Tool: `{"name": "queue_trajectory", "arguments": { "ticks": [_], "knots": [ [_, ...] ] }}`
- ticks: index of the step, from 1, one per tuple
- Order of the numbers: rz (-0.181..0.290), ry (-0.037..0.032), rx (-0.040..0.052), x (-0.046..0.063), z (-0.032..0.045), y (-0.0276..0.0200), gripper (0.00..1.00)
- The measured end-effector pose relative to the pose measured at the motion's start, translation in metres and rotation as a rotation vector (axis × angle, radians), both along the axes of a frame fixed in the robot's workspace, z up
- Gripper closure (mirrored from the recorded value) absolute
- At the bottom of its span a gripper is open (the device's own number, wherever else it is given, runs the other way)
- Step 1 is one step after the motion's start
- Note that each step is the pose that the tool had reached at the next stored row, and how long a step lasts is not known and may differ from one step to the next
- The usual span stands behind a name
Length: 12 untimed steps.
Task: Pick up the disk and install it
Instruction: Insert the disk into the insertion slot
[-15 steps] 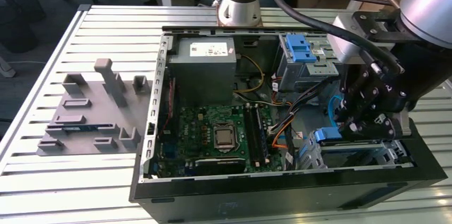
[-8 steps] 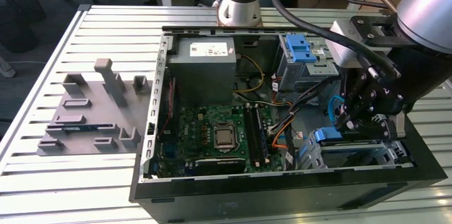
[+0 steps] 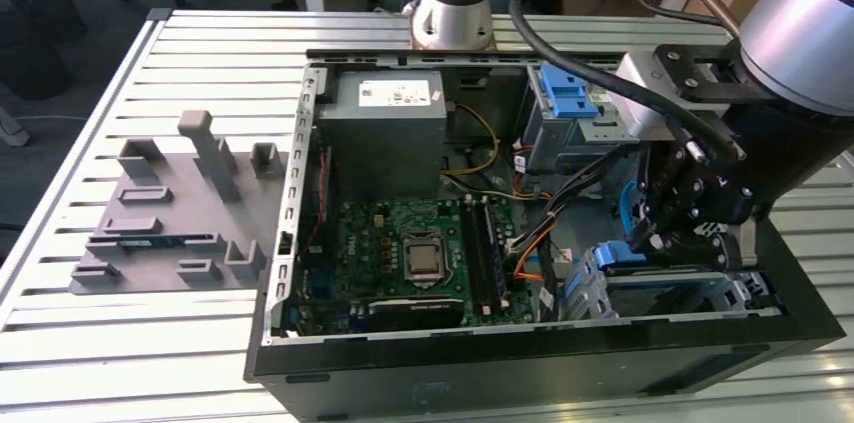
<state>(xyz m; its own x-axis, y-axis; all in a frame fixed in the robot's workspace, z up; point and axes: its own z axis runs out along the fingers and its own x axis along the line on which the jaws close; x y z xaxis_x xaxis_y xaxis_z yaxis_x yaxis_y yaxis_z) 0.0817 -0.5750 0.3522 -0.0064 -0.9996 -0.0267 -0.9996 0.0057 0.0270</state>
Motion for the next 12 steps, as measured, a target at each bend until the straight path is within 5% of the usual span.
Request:
{"name": "queue_trajectory", "arguments": {
  "ticks": [12],
  "knots": [
    [0.001,0.0,0.0,0.0,-0.0087,0.0,0.89]
  ]
}}
